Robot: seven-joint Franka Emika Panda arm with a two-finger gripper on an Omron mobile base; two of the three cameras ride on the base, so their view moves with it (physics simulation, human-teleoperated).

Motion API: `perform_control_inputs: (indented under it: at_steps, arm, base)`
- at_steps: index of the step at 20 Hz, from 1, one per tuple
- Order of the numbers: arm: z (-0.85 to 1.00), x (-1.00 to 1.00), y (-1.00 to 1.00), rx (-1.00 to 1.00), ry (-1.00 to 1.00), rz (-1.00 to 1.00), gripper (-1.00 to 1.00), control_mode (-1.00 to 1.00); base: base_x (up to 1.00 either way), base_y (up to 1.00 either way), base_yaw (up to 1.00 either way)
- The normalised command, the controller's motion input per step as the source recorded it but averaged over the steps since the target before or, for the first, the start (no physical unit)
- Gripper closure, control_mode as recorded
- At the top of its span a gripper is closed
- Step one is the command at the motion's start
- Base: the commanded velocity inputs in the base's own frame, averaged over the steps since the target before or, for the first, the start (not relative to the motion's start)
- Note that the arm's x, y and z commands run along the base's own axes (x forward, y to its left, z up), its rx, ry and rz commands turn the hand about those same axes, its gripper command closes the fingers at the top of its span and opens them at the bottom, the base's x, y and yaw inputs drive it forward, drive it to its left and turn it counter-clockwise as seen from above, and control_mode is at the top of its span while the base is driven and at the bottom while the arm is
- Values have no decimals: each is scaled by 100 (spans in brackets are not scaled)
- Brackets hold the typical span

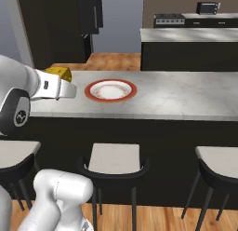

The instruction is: Take the cheese, steak, and avocado from the fridge and place them on the plate on the dining counter to create an appetizer plate.

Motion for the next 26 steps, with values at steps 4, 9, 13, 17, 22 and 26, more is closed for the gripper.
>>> perform_control_inputs:
  at_steps: [4,9,13,17,22,26]
  arm:
    - [2,100,-6,0,4,0,100,-100]
    - [-18,94,-15,0,0,0,100,-100]
    - [-49,78,-17,0,1,0,100,-100]
    - [-54,69,-23,1,5,0,100,-100]
    - [-26,66,-26,1,2,0,100,-100]
    - [-13,55,-14,0,3,0,100,-100]
  base:
    - [0,0,0]
    - [0,0,0]
    - [0,0,0]
    - [0,0,0]
    - [0,0,0]
    - [0,0,0]
